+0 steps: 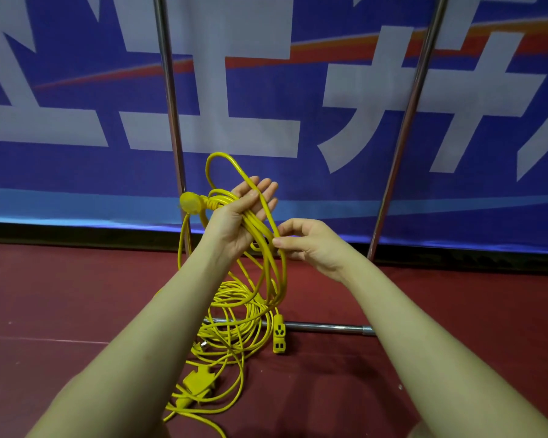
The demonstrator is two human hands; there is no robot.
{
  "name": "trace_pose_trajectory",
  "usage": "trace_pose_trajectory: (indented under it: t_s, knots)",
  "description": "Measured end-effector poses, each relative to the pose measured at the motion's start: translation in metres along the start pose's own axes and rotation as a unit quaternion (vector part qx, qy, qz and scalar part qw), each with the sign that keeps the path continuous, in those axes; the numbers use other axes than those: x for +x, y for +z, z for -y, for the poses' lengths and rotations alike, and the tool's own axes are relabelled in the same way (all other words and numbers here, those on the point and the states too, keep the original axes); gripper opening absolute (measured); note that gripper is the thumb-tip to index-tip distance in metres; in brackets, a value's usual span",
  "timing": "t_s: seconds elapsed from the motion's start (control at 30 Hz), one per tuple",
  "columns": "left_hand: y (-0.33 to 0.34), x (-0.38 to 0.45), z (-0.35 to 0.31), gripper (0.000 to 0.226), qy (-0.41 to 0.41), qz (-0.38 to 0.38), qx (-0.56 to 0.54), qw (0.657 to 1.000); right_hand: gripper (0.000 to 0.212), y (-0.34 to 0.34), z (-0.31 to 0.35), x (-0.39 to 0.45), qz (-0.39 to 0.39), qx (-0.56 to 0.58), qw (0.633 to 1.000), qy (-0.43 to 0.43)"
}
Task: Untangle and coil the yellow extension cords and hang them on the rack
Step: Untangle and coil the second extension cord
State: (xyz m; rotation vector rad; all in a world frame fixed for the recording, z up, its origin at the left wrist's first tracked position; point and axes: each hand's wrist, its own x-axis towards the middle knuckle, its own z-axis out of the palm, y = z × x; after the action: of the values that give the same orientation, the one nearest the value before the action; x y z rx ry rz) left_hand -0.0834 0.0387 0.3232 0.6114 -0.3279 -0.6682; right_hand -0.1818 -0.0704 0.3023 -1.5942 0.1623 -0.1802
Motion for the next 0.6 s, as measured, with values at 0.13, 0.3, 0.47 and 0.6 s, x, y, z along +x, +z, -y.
trace_pose_trajectory:
  t_s: [0.13,0.3,0.47,0.6]
  knots:
    - [-0.005,0.002,-0.011,0.021,-0.051,0.031,0.054,0.997,0.008,-0.006,0.006,-0.003,-0.066,0.052,0.996,-0.031]
    - [-0.006,-0.002,-0.012,0.029,-0.111,0.036,0.182,0.976,0.018,-0.022,0.018,-0.002,-0.192,0.029,0.974,-0.114]
    - [-0.007,0.0,-0.011,0.037,-0.134,0.057,0.202,0.969,0.018,-0.032,0.019,-0.005,-0.204,-0.007,0.974,-0.093]
    - [-0.007,-0.003,-0.004,0.038,-0.196,0.047,0.252,0.946,0.019,-0.023,0.021,-0.006,-0.177,-0.014,0.98,-0.089]
